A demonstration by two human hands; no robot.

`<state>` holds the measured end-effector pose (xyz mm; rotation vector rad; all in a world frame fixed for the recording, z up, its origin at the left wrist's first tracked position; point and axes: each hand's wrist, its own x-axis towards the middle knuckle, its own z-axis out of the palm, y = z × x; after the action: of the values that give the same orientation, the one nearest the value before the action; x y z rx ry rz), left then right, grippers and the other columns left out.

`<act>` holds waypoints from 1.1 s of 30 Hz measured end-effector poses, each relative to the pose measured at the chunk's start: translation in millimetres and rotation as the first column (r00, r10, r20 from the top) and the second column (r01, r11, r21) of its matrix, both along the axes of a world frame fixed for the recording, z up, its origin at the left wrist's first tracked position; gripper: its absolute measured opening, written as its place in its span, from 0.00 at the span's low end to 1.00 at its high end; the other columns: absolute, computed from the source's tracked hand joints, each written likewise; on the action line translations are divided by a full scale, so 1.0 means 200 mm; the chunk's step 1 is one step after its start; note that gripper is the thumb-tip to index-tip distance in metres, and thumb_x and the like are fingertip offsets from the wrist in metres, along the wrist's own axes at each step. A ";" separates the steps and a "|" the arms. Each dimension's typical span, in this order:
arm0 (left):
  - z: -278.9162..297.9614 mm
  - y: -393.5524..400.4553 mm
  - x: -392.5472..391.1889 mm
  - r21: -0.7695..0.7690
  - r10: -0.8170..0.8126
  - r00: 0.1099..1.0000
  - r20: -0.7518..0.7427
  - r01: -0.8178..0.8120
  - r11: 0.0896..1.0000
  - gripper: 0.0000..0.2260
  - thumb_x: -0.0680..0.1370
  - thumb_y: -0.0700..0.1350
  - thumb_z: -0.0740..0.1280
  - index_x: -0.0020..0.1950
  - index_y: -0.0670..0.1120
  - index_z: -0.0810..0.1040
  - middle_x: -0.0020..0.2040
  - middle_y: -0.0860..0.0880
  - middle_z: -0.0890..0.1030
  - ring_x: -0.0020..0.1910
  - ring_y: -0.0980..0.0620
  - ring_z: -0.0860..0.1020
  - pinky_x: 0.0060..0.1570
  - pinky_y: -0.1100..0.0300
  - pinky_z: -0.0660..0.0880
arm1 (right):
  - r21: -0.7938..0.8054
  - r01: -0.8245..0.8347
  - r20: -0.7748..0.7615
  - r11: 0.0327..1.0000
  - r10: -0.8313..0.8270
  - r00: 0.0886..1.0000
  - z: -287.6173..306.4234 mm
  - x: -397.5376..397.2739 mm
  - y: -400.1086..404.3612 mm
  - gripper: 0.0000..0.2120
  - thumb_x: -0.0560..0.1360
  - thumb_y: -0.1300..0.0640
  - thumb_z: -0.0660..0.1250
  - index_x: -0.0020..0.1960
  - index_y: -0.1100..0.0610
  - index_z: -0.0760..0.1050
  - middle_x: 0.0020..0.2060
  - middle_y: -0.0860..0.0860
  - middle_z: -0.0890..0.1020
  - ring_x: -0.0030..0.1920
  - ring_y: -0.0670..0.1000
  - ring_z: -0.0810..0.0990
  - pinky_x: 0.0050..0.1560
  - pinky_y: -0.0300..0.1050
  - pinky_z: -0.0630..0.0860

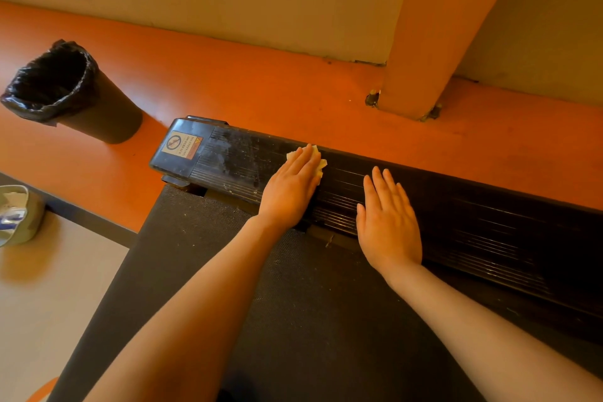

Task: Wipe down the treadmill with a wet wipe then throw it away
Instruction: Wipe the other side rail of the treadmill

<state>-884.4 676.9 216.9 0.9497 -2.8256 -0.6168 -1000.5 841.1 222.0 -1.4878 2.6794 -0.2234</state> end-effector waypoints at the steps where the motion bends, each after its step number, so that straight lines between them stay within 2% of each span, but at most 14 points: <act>1: 0.00 0.01 0.01 -0.001 0.002 1.000 -0.003 -0.002 1.000 0.22 0.85 0.49 0.55 0.78 0.45 0.60 0.79 0.46 0.59 0.78 0.47 0.55 0.74 0.51 0.58 | -0.002 0.002 -0.002 1.000 -0.002 1.000 0.00 0.00 0.00 0.25 0.81 0.51 0.53 0.74 0.62 0.64 0.74 0.59 0.65 0.76 0.57 0.61 0.73 0.54 0.60; 7: -0.01 0.17 0.17 -0.015 0.030 0.998 -0.049 -0.030 0.999 0.24 0.84 0.53 0.50 0.78 0.45 0.62 0.77 0.46 0.62 0.77 0.49 0.57 0.74 0.55 0.56 | -0.005 0.000 -0.008 1.000 0.000 1.000 0.00 0.00 0.00 0.25 0.81 0.50 0.53 0.74 0.62 0.65 0.74 0.59 0.66 0.75 0.58 0.62 0.73 0.54 0.60; 12: -0.03 0.27 0.29 -0.038 0.049 0.997 -0.055 -0.051 0.998 0.23 0.84 0.52 0.53 0.78 0.45 0.62 0.77 0.47 0.62 0.78 0.51 0.57 0.75 0.56 0.55 | -0.005 -0.008 -0.005 1.000 0.008 1.000 -0.01 0.00 0.00 0.25 0.81 0.51 0.55 0.74 0.62 0.64 0.74 0.59 0.65 0.76 0.58 0.61 0.73 0.54 0.60; 19: -0.01 0.14 0.18 -0.021 0.052 0.998 -0.026 -0.052 0.998 0.24 0.84 0.54 0.50 0.78 0.45 0.62 0.77 0.46 0.62 0.77 0.49 0.57 0.74 0.56 0.56 | -0.012 -0.003 -0.005 1.000 0.003 1.000 -0.01 0.00 0.00 0.25 0.81 0.51 0.55 0.74 0.62 0.65 0.74 0.59 0.65 0.75 0.58 0.61 0.73 0.53 0.59; 26: 0.01 -0.07 0.02 0.031 0.077 0.996 0.043 -0.079 0.996 0.23 0.85 0.52 0.52 0.79 0.47 0.59 0.79 0.48 0.57 0.78 0.48 0.54 0.73 0.50 0.60 | -0.015 -0.001 0.013 1.000 0.001 1.000 0.00 0.00 0.00 0.26 0.81 0.50 0.50 0.74 0.62 0.65 0.74 0.59 0.65 0.76 0.58 0.61 0.73 0.54 0.60; 30: 0.01 -0.06 0.05 0.018 0.062 0.997 0.037 -0.063 0.998 0.22 0.85 0.51 0.53 0.79 0.46 0.59 0.79 0.48 0.58 0.78 0.48 0.55 0.72 0.50 0.61 | -0.012 -0.004 0.010 1.000 0.004 1.000 0.00 0.00 0.00 0.25 0.82 0.50 0.53 0.74 0.61 0.64 0.75 0.59 0.64 0.76 0.57 0.60 0.74 0.54 0.59; 33: 0.00 0.01 0.12 -0.005 0.064 0.998 -0.007 -0.064 0.998 0.22 0.85 0.50 0.55 0.79 0.46 0.60 0.78 0.47 0.60 0.78 0.48 0.56 0.72 0.53 0.59 | -0.006 -0.004 -0.003 1.000 0.004 1.000 -0.01 0.00 0.00 0.25 0.81 0.50 0.55 0.74 0.61 0.65 0.74 0.59 0.65 0.76 0.58 0.61 0.73 0.53 0.59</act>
<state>-860.8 678.3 216.8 1.0306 -2.7767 -0.6045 -1001.3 841.5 220.4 -1.4958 2.6801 -0.2293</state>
